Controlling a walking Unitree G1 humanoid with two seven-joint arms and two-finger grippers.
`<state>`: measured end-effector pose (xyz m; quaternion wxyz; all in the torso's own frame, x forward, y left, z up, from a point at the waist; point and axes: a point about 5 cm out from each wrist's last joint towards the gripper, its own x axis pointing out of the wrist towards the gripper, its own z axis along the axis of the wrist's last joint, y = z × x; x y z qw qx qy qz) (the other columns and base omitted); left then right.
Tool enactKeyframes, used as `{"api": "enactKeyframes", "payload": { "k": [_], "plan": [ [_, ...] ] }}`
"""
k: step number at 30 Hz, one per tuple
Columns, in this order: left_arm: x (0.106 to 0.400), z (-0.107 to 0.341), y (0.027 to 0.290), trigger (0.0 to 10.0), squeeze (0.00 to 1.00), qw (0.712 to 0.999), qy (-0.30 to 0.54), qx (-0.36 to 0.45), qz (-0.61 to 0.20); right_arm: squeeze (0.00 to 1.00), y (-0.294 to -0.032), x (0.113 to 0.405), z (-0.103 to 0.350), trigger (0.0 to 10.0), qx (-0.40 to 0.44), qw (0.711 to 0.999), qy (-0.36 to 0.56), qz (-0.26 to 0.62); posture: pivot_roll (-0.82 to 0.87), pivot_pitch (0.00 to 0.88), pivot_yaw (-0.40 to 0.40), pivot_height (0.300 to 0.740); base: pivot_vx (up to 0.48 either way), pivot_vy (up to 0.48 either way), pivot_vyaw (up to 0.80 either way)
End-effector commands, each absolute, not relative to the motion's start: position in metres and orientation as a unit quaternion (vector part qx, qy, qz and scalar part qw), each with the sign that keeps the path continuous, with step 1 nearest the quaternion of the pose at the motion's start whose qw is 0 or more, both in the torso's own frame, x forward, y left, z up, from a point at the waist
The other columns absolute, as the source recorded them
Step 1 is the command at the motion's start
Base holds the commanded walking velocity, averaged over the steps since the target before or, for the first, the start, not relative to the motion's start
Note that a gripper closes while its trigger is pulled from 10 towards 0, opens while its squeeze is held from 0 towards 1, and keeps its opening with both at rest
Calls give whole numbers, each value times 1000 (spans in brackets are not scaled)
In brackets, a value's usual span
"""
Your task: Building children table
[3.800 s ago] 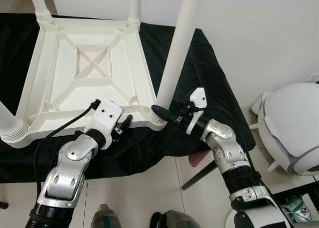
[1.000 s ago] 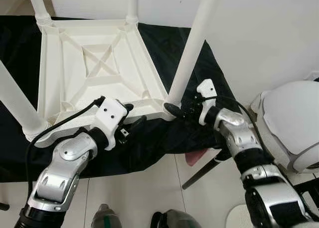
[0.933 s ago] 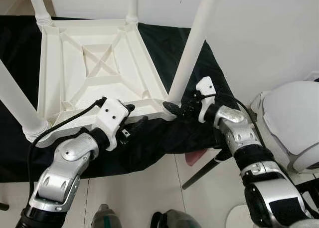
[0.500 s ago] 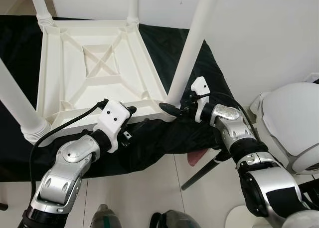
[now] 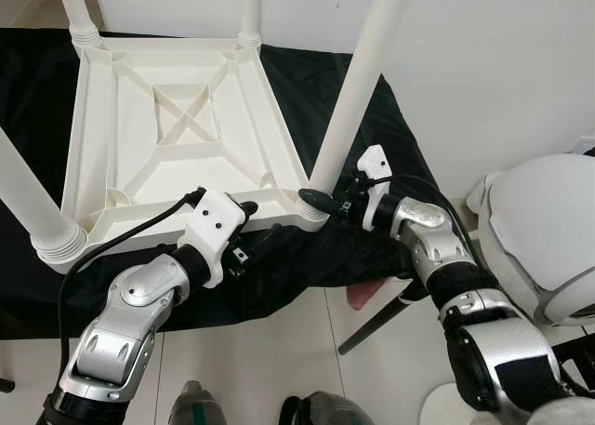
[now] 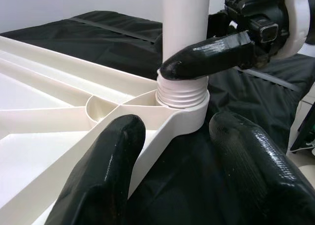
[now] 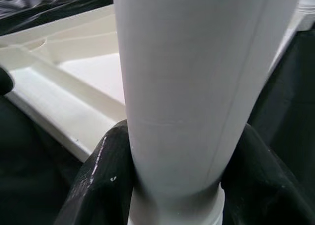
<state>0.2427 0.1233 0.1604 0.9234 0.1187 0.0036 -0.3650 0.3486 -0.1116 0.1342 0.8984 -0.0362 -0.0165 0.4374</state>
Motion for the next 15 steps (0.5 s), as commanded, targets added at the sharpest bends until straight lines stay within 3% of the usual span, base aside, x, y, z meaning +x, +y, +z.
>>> {"api": "enactKeyframes", "payload": {
  "k": [1, 9, 15],
  "plan": [
    [243, 160, 121, 10000, 0, 923, 6, 118, -367, 0, -115, 348, 135, 10000, -23, 910, -20, 413, 79, 10, -114, 740, 0, 0, 0],
    [242, 159, 122, 10000, 0, 922, 8, 120, -369, 0, -106, 338, 141, 10000, -22, 943, -36, 330, 71, 8, -114, 740, 0, 0, 0],
    [242, 158, 122, 10000, 0, 921, 10, 123, -370, 0, -98, 324, 139, 10000, -6, 979, -12, 201, 68, 5, -116, 740, 0, 0, 0]
  ]
}}
